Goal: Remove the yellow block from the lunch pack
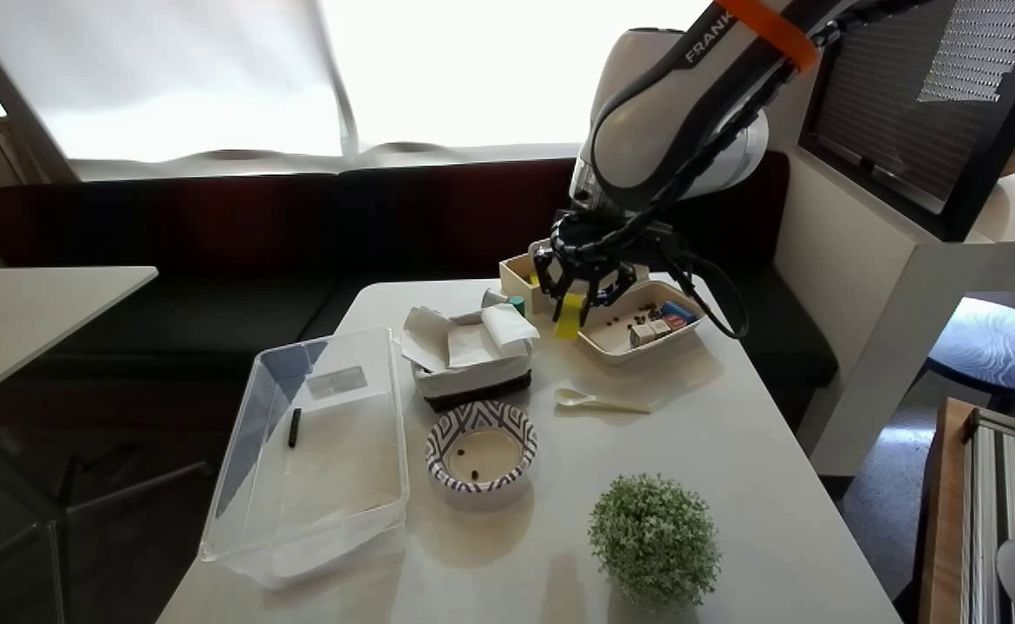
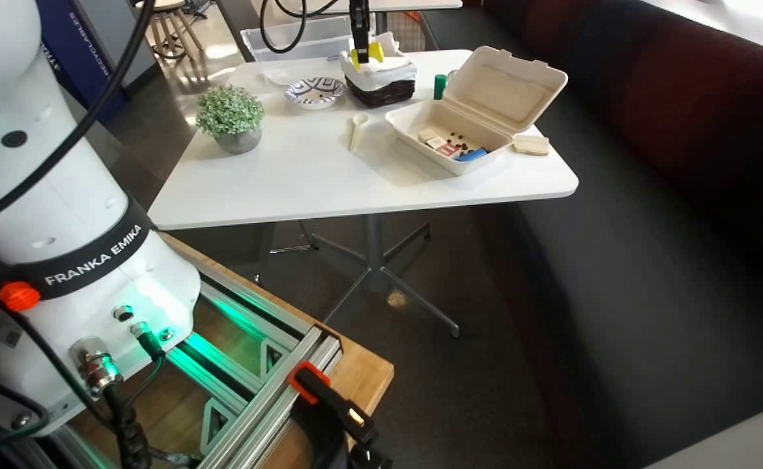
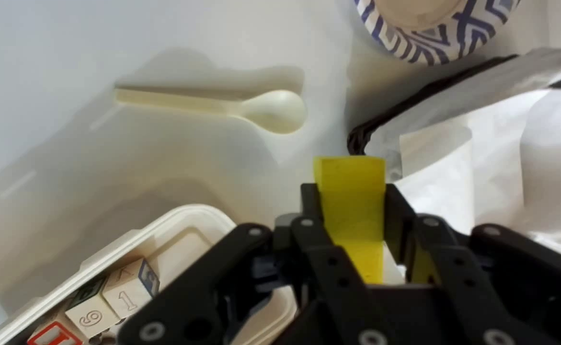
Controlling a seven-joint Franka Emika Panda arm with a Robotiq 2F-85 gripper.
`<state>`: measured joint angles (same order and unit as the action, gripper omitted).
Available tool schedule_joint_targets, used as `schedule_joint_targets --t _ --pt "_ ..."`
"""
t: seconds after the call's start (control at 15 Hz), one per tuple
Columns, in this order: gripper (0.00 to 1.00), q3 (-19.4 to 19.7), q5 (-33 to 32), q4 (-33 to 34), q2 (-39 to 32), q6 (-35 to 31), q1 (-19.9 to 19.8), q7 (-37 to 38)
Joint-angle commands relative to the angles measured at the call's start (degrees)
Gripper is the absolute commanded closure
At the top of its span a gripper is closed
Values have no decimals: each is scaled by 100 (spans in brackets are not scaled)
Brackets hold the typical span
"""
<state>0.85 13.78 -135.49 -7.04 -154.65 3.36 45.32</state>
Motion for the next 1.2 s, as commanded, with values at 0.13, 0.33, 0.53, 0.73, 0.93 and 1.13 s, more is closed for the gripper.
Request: schedule_joint_targets --t 0.13,0.33,0.53,0.73,0.93,1.13 --pt "91 84 -1129 -134 135 255 270 1077" --pt "91 12 -1290 -156 136 569 254 1451" --pt "91 -91 -1064 -223 66 867 197 1218" --pt "91 -153 -871 -275 -3 1044 155 943" --pt "91 -175 -703 -315 -101 1104 129 726" --pt "66 -109 -802 -297 -123 1018 170 804"
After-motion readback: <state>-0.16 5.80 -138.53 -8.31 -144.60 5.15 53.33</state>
